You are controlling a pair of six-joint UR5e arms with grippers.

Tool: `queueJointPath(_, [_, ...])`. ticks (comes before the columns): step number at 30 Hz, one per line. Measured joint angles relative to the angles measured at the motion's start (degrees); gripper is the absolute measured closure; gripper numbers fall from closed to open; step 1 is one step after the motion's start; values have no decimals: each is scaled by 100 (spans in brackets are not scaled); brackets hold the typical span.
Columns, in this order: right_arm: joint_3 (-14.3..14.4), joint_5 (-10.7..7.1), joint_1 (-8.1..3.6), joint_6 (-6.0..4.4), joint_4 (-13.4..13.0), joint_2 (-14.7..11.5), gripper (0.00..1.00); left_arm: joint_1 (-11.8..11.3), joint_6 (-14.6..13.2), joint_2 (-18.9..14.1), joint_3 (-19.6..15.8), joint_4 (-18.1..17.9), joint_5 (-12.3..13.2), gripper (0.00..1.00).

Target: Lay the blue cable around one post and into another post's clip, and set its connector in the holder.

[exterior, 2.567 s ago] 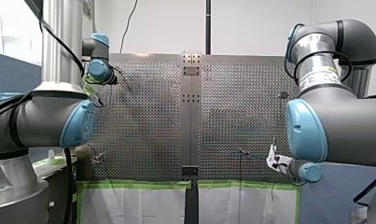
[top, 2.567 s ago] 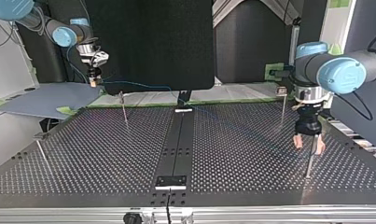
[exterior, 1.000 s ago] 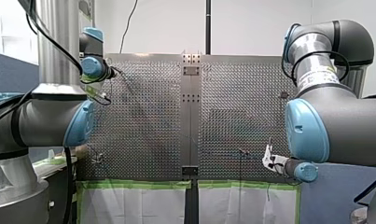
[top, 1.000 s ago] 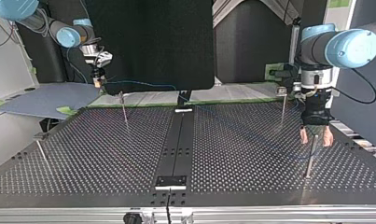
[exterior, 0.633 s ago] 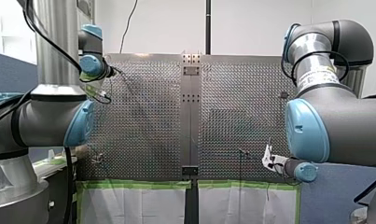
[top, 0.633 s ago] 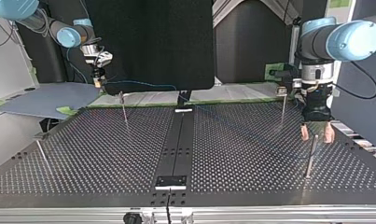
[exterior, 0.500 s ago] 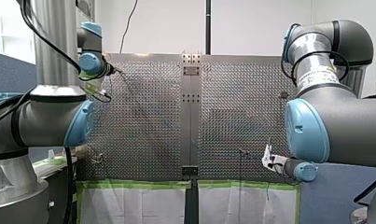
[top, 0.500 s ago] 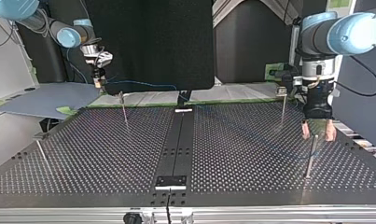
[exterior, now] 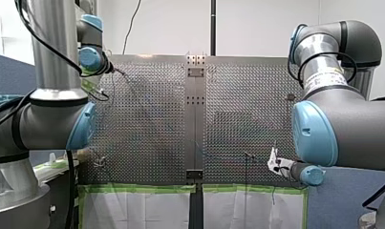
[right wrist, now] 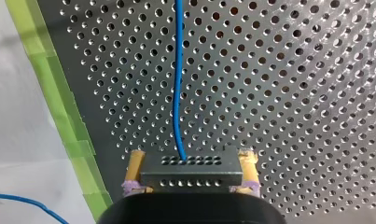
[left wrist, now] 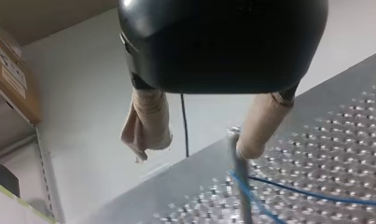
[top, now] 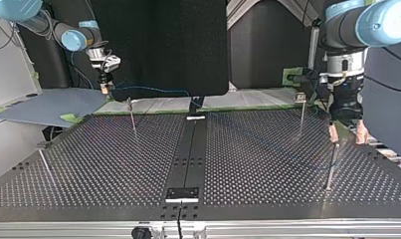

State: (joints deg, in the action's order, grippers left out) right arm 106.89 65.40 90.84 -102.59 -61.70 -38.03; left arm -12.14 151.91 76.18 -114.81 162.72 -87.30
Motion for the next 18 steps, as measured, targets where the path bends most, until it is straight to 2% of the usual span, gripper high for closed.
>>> queueJointPath(8, [-35, 0, 48, 7, 20, -1, 100, 11, -353, -30, 330, 354, -351, 0])
queueJointPath(18, [-56, 1, 115, 1, 33, -2, 100, 190, -850, 21, 825, 852, -847, 0])
